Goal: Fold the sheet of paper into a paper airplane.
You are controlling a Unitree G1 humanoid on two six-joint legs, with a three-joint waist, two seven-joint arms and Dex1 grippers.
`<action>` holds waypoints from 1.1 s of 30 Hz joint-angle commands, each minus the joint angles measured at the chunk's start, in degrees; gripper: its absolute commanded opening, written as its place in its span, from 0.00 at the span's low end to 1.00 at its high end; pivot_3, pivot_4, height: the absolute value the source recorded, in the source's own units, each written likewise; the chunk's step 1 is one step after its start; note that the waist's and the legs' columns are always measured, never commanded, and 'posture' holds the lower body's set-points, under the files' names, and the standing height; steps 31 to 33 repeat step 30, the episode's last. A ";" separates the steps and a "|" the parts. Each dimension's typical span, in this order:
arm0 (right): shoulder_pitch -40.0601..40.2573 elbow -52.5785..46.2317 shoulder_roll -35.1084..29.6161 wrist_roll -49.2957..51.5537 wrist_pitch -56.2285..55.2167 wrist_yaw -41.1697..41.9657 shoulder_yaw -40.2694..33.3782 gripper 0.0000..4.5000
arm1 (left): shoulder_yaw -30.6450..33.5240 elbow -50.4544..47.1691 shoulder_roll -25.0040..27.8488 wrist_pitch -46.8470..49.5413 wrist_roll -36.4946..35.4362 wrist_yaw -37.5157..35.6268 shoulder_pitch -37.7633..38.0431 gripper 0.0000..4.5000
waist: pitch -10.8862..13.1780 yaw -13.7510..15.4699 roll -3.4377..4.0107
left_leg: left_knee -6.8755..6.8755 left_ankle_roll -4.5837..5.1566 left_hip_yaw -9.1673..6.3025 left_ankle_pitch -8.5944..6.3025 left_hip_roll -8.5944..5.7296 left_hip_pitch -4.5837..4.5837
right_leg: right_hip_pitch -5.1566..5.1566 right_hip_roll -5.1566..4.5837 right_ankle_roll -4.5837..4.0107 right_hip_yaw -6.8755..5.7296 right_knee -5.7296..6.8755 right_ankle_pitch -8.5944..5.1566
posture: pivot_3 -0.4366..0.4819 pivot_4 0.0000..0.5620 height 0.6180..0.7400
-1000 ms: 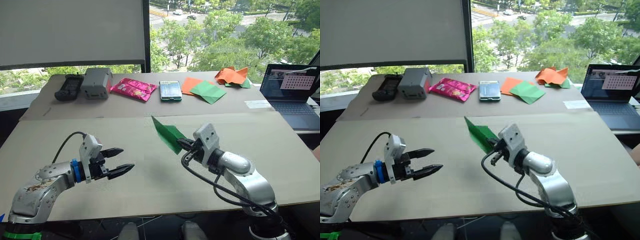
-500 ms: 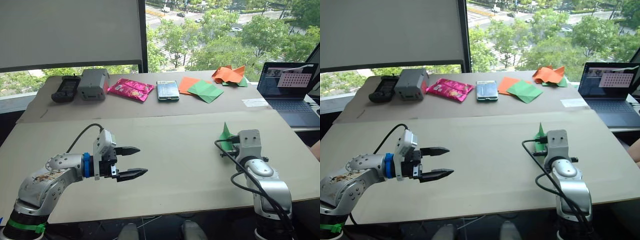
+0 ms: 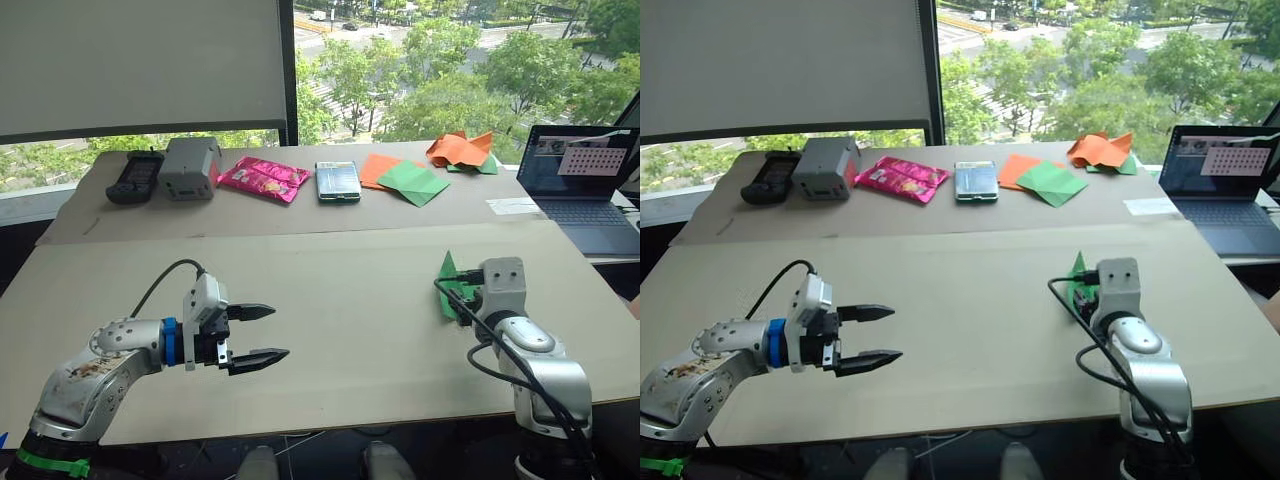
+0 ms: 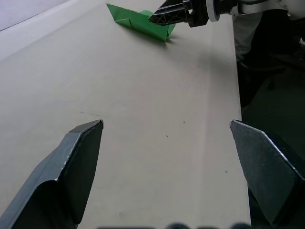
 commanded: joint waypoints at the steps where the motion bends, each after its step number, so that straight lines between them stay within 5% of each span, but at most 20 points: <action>1: -3.46 -6.54 -1.02 3.88 -3.19 3.18 -0.98 0.97 | 2.09 -0.02 -0.37 -2.31 0.51 0.41 0.20 1.00 | 0.02 -0.02 0.03 | 0.00 0.00 0.00 0.00 0.00 -0.01 | -0.02 0.00 0.00 0.00 -0.01 0.00 | 0.48 0.27 0.82; 10: 4.84 -12.63 -6.65 14.07 -17.06 21.74 9.67 0.99 | 8.73 7.17 -6.54 -6.54 4.40 11.46 1.19 1.00 | -0.01 0.18 -0.01 | -0.01 0.02 -0.03 0.00 0.01 0.05 | 0.15 0.01 0.01 -0.02 0.00 0.00 | 0.48 0.27 0.82; 20: 8.23 -0.64 -5.95 11.28 -28.92 22.02 14.91 0.99 | 11.23 7.20 -8.16 -7.80 5.25 14.38 3.77 1.00 | 0.03 0.41 -0.17 | 0.01 -0.03 -0.01 -0.03 0.00 0.04 | 0.06 -0.03 0.00 -0.02 -0.07 -0.01 | 0.48 0.27 0.82; 33: 8.18 0.52 -6.27 11.77 -29.40 22.02 15.83 0.99 | 10.58 4.96 -8.14 -6.87 5.02 16.50 3.31 1.00 | 0.02 0.36 -0.17 | 0.01 -0.03 -0.01 -0.03 0.00 0.04 | 0.06 -0.01 0.00 -0.02 -0.04 -0.01 | 0.48 0.27 0.82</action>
